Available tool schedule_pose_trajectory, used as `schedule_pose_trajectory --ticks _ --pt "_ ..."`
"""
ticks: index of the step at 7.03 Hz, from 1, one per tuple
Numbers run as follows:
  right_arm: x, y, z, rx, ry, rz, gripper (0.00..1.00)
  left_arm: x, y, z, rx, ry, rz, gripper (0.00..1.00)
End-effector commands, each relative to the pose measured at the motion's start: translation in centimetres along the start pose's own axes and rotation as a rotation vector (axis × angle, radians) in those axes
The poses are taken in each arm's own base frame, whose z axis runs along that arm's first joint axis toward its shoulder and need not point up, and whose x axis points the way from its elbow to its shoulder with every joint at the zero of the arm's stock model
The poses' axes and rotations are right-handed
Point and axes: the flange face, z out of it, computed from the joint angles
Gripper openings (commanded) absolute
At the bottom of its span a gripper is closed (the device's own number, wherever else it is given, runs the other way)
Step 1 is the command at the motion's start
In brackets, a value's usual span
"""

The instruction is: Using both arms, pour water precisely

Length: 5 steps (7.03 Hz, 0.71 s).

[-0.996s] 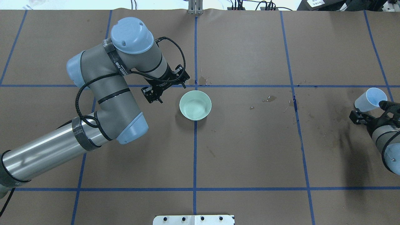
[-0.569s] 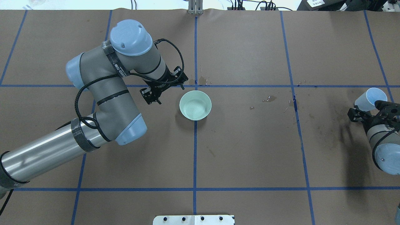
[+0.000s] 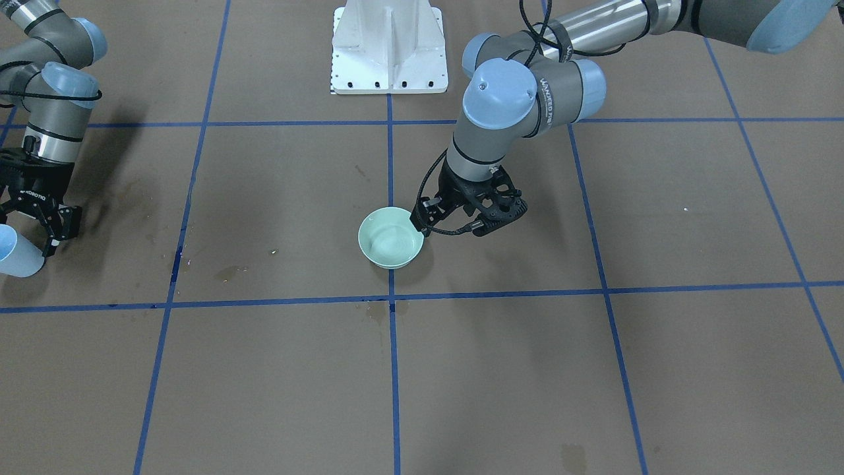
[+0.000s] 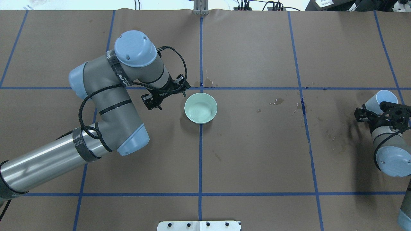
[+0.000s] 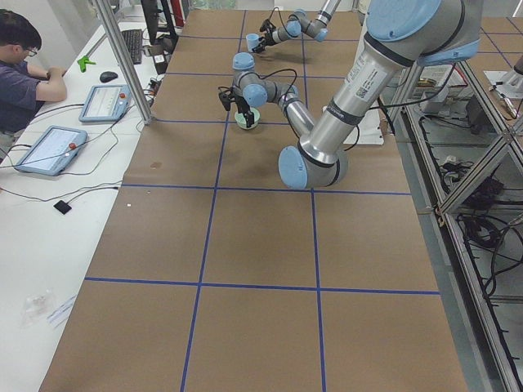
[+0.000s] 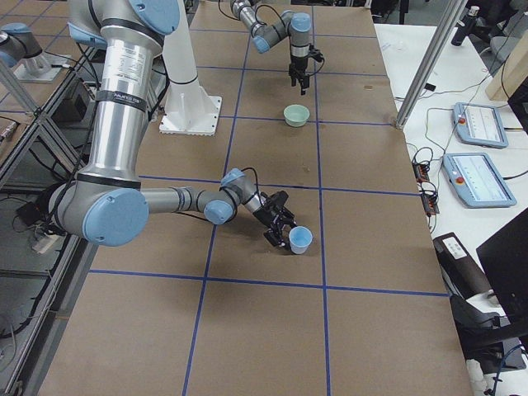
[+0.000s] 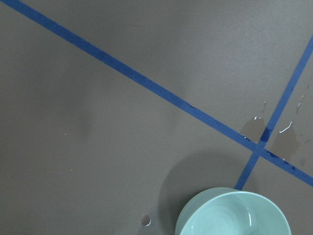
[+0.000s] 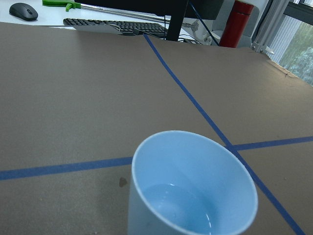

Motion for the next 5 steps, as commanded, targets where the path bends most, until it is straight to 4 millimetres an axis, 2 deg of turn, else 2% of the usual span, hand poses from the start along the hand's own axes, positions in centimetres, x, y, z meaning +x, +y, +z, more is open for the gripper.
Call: schedule_pose_trajectory --ticks 1,5 --pt "0.14 0.36 0.58 0.006 0.008 -0.009 1.0 -0.18 -0.02 0.16 0.001 -0.003 0.003 1.0" --pt "1.07 -0.03 1.47 0.009 0.031 -0.011 0.99 -0.3 -0.02 0.42 0.0 -0.008 0.0 1.0"
